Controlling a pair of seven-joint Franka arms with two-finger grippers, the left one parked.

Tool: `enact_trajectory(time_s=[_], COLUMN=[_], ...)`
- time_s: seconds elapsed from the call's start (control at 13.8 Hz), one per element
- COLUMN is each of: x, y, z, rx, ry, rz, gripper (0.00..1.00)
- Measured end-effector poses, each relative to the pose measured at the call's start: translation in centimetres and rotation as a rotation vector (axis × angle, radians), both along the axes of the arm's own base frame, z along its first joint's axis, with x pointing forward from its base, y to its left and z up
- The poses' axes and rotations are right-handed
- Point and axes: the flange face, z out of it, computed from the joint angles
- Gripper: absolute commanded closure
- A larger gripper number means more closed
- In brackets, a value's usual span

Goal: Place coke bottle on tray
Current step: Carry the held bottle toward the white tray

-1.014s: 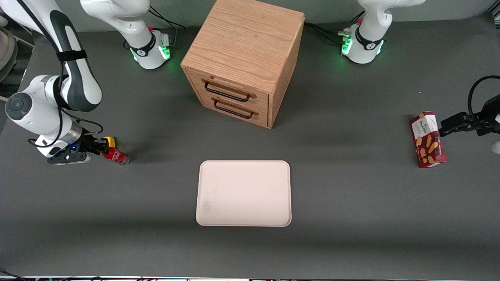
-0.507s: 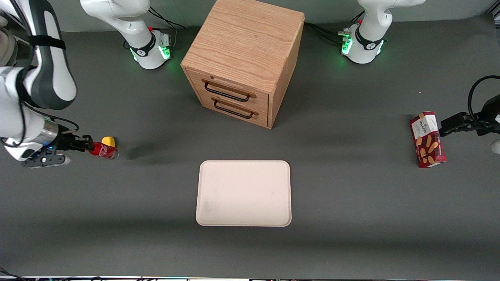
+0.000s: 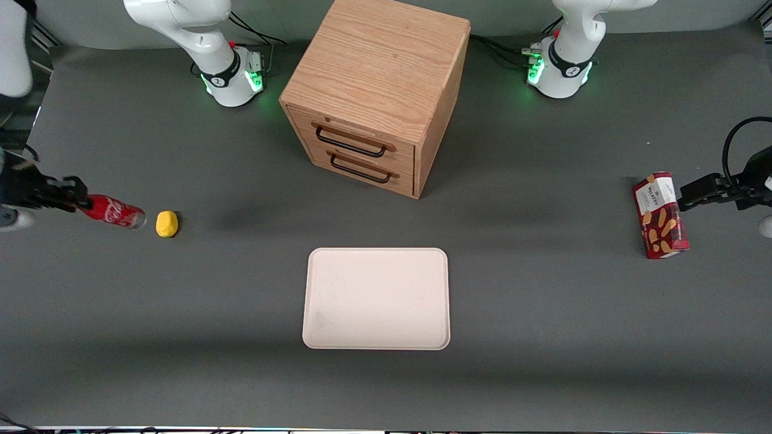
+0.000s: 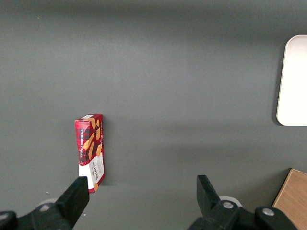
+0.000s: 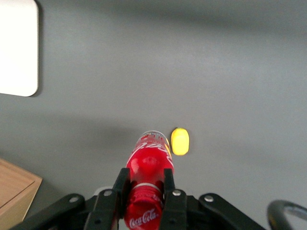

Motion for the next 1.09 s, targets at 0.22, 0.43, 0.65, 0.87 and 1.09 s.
enact_trajectory(time_s=[0.22, 0.43, 0.65, 0.87, 1.09], x=[-1.4, -1.9, -1.6, 0.0, 1.8], y=[0.1, 0.1, 0.9, 4.8, 10.0], z=[5.4, 7.2, 7.6, 7.5, 6.8], rx=[0.002, 0.001, 0.001, -0.004, -0.013], ry=[0.0, -0.007, -0.018, -0.027, -0.028], rz=[0.014, 0.018, 0.033, 0.082, 0.076], gripper=[1.0, 1.0, 1.0, 1.0, 1.0])
